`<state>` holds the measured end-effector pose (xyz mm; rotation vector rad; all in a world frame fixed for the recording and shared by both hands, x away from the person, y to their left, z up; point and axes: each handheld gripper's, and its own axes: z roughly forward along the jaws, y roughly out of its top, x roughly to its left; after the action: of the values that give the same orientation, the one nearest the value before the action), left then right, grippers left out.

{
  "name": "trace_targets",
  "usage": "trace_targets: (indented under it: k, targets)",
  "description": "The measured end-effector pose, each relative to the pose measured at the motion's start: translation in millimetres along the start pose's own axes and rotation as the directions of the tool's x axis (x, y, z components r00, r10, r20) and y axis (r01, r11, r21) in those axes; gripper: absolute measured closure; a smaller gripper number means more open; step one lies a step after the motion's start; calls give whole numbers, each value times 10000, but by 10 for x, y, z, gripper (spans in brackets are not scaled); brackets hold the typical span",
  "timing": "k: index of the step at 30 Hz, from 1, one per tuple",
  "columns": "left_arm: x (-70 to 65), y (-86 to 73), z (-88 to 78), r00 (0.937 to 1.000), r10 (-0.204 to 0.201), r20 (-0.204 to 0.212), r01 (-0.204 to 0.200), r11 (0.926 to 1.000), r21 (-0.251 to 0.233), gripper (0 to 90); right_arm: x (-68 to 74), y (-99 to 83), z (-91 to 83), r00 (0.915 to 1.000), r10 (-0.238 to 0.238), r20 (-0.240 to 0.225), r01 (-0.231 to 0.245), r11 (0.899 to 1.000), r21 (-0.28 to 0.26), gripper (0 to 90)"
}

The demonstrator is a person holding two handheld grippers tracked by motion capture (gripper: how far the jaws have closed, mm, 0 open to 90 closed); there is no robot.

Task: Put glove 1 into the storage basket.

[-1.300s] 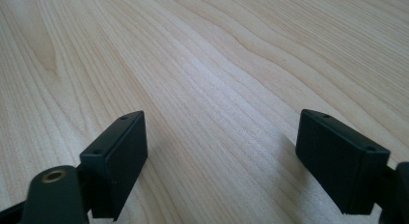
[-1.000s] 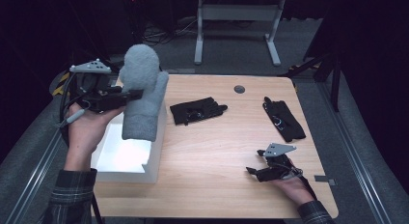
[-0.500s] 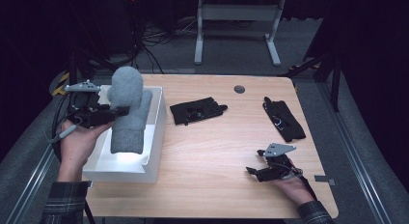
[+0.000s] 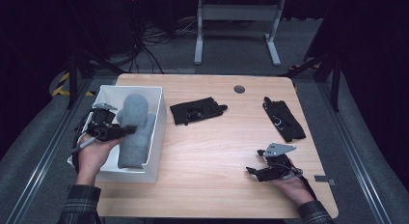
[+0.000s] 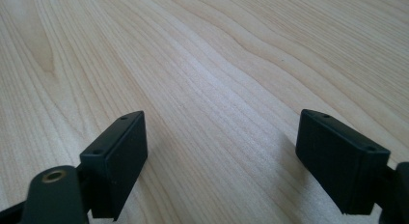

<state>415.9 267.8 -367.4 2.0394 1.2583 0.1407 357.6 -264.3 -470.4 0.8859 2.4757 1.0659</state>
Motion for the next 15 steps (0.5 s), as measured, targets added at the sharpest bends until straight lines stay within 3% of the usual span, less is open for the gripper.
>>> trace_targets:
  k: [10,13,15]
  targets:
    - [217,-39,361,9981,-476,-382,511,9943,939,715,1,0,1,10000,7,6,-7,10000,-15,190]
    - [274,-63,440,9968,-621,-506,679,9902,1222,676,1,0,1,10000,9,6,-9,10000,-15,191]
    - [298,-80,474,9951,-760,-637,835,9886,1250,601,1,0,1,10000,7,5,-7,10000,-15,191]
